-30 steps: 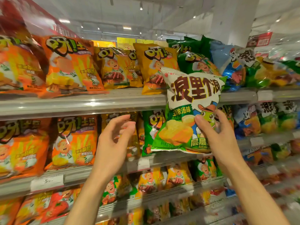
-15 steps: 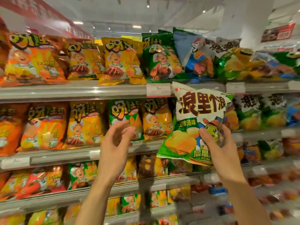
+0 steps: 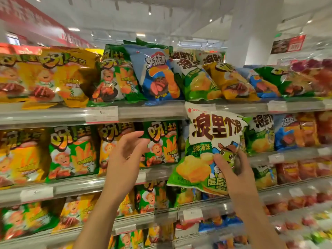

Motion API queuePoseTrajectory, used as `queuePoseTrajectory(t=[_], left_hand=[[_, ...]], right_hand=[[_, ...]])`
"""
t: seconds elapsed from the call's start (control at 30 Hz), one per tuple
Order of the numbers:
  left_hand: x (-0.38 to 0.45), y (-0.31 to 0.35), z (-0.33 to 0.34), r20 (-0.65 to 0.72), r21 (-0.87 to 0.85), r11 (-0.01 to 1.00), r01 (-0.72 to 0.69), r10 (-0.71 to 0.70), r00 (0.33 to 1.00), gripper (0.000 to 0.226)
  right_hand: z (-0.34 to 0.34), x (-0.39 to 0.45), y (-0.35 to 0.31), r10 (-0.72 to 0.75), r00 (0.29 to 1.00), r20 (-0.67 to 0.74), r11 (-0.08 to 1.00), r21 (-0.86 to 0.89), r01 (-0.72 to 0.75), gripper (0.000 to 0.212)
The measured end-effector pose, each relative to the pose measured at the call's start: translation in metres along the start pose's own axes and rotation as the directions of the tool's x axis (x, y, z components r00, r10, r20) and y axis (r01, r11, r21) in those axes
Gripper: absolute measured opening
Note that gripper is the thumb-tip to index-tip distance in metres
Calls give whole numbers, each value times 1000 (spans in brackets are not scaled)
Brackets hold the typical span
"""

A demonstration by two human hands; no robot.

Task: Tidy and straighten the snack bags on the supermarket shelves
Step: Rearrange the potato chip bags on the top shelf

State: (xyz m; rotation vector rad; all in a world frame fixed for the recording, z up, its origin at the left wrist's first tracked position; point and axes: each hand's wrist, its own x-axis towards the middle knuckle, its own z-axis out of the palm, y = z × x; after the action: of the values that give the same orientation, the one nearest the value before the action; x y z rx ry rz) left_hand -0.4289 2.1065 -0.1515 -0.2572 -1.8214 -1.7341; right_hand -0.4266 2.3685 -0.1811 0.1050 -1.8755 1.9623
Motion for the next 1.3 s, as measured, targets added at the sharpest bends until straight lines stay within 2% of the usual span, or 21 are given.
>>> queuePoseTrajectory(t=[0.1,0.23,0.27,0.33,0.37,0.43,0.63,0.73,0.87,0.97,1.0,1.07,1.2,1.3], left_hand=[[17,-6,27,-7,-39,999,-34,34,999,20],[36,-15,53,-9,-68,996,-50,49,999,21],[40,-17,59,-23,-68,996,-65,64,998,21],[46,-21,70,-30,-74,995,-64,62,998,21],[47,-22,76,-26,-74,996,-53,52,998,20],[48,-23,87,-39,-70,997,-42,39,998,19],[50,-27,123,-118,0,998,-57,57,991,18],[47,-25,150,-133,28,997,-75,78,988,18],[43,-21,197,-209,104,990,-91,111,972,17],[38,-15,236,-214,160,982,-97,130,968,15],[38,-12,247,-207,182,977,-109,147,967,16],[39,-6,267,-213,215,970,-117,164,963,22],[54,6,297,-217,307,942,-133,206,954,15],[75,21,318,-190,429,891,-150,251,949,12]], right_hand=[[-14,21,0,-30,999,-24,999,-31,29,118],[-27,53,-1,-57,998,-24,998,-24,57,117],[-29,62,-1,-75,997,-19,997,-26,75,105],[-33,75,0,-104,994,-35,993,-56,101,60],[-35,79,1,-107,994,-35,993,-53,105,45],[-39,87,1,-109,994,-32,994,-28,108,36],[-71,124,14,-148,988,29,988,53,147,36],[-93,145,19,-176,982,69,983,61,172,43],[-131,178,20,-165,975,146,985,74,156,39],[-166,201,18,-168,966,194,985,73,156,66],[-177,209,17,-171,966,194,984,74,159,65],[-196,225,14,-189,960,208,981,72,178,49],[-219,255,6,-187,951,244,978,136,158,59],[-227,271,-3,-166,948,272,976,179,120,50]])
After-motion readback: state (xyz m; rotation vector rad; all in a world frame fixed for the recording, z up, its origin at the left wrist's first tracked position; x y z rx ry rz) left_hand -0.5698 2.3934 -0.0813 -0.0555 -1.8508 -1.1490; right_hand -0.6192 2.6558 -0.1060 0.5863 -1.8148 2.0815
